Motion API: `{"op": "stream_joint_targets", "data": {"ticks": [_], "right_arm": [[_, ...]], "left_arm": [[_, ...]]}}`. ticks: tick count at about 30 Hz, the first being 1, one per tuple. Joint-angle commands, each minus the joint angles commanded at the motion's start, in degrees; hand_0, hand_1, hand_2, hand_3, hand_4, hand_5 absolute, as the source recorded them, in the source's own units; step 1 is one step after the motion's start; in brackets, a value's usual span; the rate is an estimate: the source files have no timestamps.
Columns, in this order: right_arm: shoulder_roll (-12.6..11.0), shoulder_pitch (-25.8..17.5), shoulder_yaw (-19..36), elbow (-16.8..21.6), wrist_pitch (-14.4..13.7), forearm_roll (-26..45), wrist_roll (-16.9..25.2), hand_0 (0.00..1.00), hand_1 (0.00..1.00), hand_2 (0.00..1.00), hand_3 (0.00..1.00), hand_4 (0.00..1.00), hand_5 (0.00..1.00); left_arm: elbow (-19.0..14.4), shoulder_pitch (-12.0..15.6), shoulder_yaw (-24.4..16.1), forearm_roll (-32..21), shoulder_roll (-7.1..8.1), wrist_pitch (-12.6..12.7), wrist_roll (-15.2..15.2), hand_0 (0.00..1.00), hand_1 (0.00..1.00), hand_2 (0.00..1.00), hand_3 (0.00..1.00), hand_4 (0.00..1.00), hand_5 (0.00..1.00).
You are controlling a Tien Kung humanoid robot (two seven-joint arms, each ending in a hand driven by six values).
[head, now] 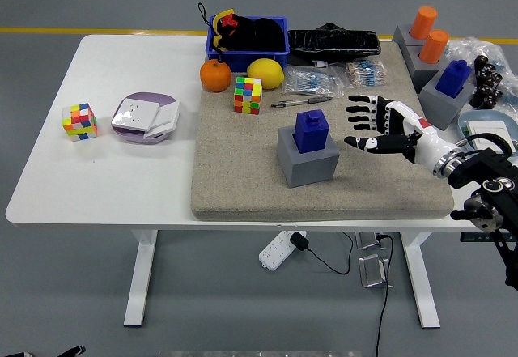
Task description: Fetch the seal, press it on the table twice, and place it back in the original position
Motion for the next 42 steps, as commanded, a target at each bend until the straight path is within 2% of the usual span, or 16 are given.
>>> {"op": "stream_joint_targets", "data": {"ticks": [9,23,25,26,36,42], "right_arm": [[1.59,3.15,-4.59,-2.72,-0.72,0.53,1.22,0.788,0.773,0.789,0.819,0.859,0.002],[1.86,4.78,-9.36,-5.21,-1.62,1.13,2.00,0.780,0.749,0.762,0.770,0.797,0.002],[1.77,4.82,-9.79,-5.09,-1.72,1.40,2.05,0.780,0.749,0.762,0.770,0.797,0.002],[1.70,4.78,-10.00,-4.74,-1.83,1.64,2.12,0.769,0.719,0.730,0.747,0.766,0.002],[0.80,4.35,-9.50,0.46,-2.38,1.69,2.15,0.770,0.717,0.726,0.742,0.789,0.002],[0.80,5.19,-9.57,0.06,-2.33,1.44,2.37,0.768,0.712,0.720,0.738,0.786,0.002]], "left_arm": [[-0.17,-0.34,-0.39,0.77,-0.10,0.05,-0.04,0.811,0.804,0.774,0.814,0.688,0.435],[-0.09,-0.07,0.69,0.08,-0.15,-0.12,0.03,0.812,0.804,0.774,0.814,0.689,0.436],[-0.10,-0.16,0.63,0.15,-0.14,-0.10,0.03,0.812,0.804,0.774,0.814,0.689,0.436],[-0.12,-0.23,0.52,0.26,-0.15,-0.08,0.02,0.810,0.804,0.774,0.815,0.690,0.435],[-0.10,-0.15,0.48,0.22,-0.28,-0.10,-0.01,0.810,0.805,0.774,0.814,0.690,0.435],[-0.14,-0.24,0.36,0.45,-0.21,-0.07,-0.04,0.812,0.803,0.773,0.814,0.691,0.434]]}}
